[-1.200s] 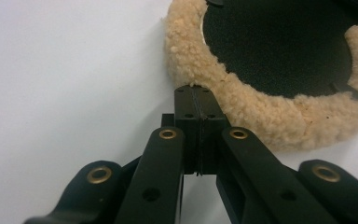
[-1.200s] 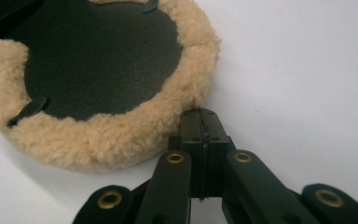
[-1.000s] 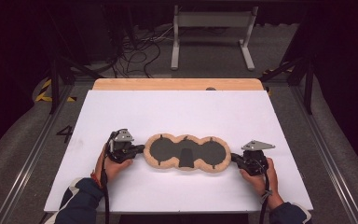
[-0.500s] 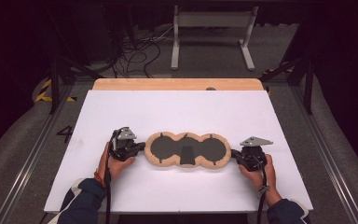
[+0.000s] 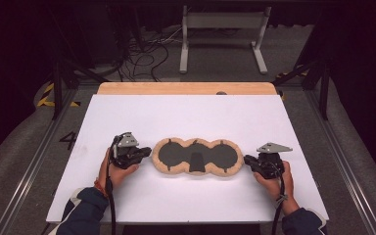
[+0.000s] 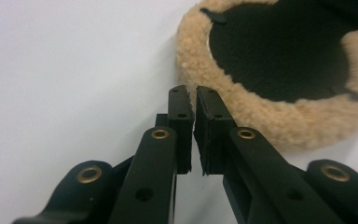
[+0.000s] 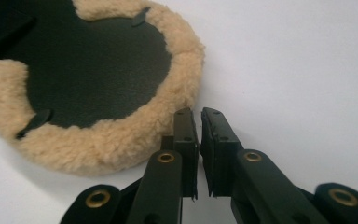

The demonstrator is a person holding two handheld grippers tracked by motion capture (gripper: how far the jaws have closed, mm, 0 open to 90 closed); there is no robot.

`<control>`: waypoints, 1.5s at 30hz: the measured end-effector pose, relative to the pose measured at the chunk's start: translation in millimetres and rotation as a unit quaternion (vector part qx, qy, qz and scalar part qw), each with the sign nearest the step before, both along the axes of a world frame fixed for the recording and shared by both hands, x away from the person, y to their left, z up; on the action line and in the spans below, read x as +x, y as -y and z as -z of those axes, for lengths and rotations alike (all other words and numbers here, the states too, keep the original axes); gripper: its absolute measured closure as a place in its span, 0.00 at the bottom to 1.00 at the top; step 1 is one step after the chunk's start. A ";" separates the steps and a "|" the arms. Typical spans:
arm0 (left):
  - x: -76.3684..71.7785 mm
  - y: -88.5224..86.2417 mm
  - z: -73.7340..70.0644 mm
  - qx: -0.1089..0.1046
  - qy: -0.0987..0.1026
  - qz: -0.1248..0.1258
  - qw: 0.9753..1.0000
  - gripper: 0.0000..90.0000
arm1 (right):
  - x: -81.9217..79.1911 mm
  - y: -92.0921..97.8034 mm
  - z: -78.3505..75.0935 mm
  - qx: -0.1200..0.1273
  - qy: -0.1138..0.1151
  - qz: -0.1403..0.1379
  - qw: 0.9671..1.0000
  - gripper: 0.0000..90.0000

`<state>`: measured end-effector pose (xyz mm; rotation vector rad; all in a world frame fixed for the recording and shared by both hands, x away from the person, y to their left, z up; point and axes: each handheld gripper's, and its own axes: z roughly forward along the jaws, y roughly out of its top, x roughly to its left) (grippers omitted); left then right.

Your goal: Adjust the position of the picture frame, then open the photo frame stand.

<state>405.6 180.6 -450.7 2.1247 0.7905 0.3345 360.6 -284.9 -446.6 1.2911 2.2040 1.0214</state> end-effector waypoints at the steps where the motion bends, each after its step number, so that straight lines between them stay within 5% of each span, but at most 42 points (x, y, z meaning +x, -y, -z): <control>1: -2.5 -2.8 -2.7 -0.001 0.008 0.002 1.000 0.93 | -1.5 0.3 -0.8 0.000 0.003 -0.005 1.000 0.94; 7: -18.1 -16.3 -14.3 -0.013 0.039 -0.002 0.999 0.88 | -9.7 -1.8 -5.7 -0.014 0.017 -0.023 0.999 0.91; 10: -30.7 -18.7 -15.0 0.015 0.053 -0.004 0.998 0.79 | -14.9 -2.2 -11.4 -0.006 0.027 -0.035 0.999 0.87; 20: -54.7 -30.3 -4.3 0.028 0.035 -0.005 0.999 0.61 | -22.0 -4.5 -17.8 0.017 0.032 -0.056 0.998 0.80; 23: -62.3 -30.7 0.2 0.049 0.036 0.000 0.998 0.54 | -23.9 -7.9 -17.8 0.019 0.029 -0.065 0.997 0.77; 35: -74.2 -36.0 7.9 0.045 0.028 -0.013 0.999 0.29 | -34.5 -27.2 -23.6 0.031 0.024 -0.114 0.993 0.71; 45: -72.5 -27.9 13.1 0.052 0.014 -0.002 0.999 0.23 | -38.2 -65.7 -13.3 0.011 0.004 -0.165 0.986 0.83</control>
